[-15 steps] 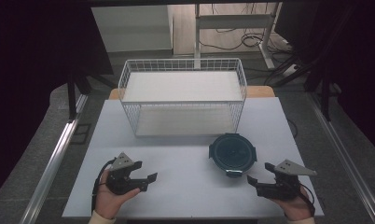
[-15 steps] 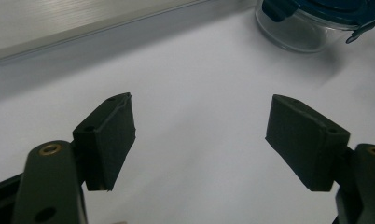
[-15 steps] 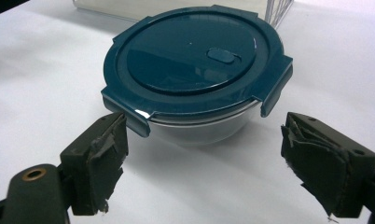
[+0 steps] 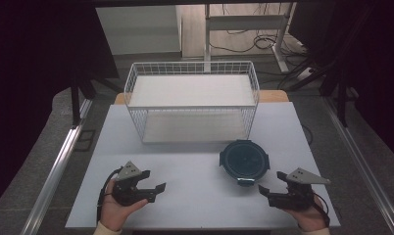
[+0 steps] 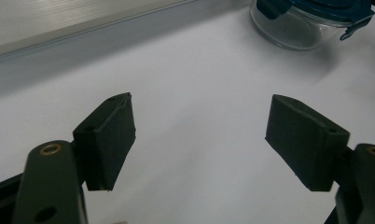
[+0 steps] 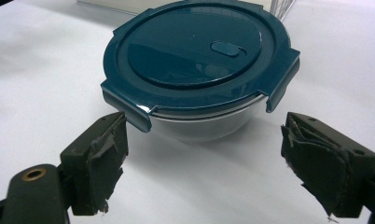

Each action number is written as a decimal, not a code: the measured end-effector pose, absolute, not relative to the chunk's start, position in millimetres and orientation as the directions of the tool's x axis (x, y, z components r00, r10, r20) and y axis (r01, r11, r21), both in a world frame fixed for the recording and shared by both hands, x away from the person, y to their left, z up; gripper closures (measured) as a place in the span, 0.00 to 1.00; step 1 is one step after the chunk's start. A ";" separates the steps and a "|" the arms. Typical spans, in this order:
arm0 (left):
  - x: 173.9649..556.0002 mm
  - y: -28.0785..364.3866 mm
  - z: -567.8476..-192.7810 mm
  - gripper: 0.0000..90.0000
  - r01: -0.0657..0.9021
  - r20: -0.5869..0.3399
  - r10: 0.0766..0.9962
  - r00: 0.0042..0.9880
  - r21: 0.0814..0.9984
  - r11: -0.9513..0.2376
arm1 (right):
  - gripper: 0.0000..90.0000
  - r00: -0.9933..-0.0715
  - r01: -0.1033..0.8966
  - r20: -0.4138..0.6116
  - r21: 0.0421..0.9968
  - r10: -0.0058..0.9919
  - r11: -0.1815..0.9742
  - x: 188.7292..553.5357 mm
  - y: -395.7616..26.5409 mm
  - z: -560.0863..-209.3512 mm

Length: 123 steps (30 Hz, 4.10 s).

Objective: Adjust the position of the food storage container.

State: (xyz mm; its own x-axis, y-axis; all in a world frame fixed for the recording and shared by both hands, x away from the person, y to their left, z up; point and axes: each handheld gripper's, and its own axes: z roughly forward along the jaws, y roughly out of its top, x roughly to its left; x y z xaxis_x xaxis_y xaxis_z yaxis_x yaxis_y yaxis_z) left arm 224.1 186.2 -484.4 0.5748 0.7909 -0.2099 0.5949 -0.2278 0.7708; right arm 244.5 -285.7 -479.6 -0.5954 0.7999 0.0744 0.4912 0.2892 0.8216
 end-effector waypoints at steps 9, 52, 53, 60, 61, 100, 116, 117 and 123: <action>224.6 186.7 -486.0 0.26 0.598 -0.210 0.792 0.574 0.768 -0.229 | 0.17 -0.593 0.494 0.069 0.818 0.803 0.295 245.9 -288.1 -480.0; 226.1 193.3 -485.2 0.26 0.601 -0.211 0.799 0.564 0.768 -0.221 | 0.93 -0.588 0.517 0.027 0.782 0.809 0.349 292.3 -284.8 -418.6; 226.0 194.3 -484.9 0.26 0.602 -0.214 0.801 0.559 0.768 -0.216 | 0.96 -0.583 0.520 0.027 0.780 0.812 0.347 295.4 -284.6 -418.1; 227.1 195.3 -485.8 0.26 0.610 -0.223 0.802 0.554 0.764 -0.209 | 0.99 -0.577 0.536 0.017 0.762 0.817 0.363 312.6 -284.2 -419.6; 227.0 195.1 -485.7 0.26 0.610 -0.220 0.802 0.555 0.763 -0.213 | 0.99 -0.574 0.538 0.017 0.761 0.818 0.362 315.9 -284.3 -419.7; 227.7 196.1 -487.0 0.26 0.625 -0.224 0.813 0.537 0.753 -0.206 | 1.00 -0.562 0.641 -0.055 0.602 0.826 0.476 379.3 -262.7 -459.1; 227.9 196.3 -486.8 0.26 0.624 -0.224 0.813 0.537 0.754 -0.204 | 1.00 -0.566 0.648 -0.059 0.584 0.822 0.488 364.5 -234.8 -458.8; 227.9 196.7 -486.5 0.26 0.625 -0.225 0.813 0.537 0.754 -0.204 | 1.00 -0.573 0.649 -0.048 0.583 0.818 0.488 362.6 -230.8 -458.9; 227.4 198.6 -485.2 0.26 0.623 -0.226 0.814 0.535 0.756 -0.199 | 1.00 -0.613 0.641 -0.016 0.574 0.790 0.509 353.1 -210.1 -459.8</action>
State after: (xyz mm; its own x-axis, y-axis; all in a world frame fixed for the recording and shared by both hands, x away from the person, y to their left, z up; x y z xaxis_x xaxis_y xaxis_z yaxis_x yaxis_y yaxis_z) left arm 227.4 198.6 -485.2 0.5350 0.8140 -0.2264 0.6231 -0.1992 0.7563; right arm 353.1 -210.1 -459.8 -0.6135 0.7896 -0.0158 0.6408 0.5094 0.5744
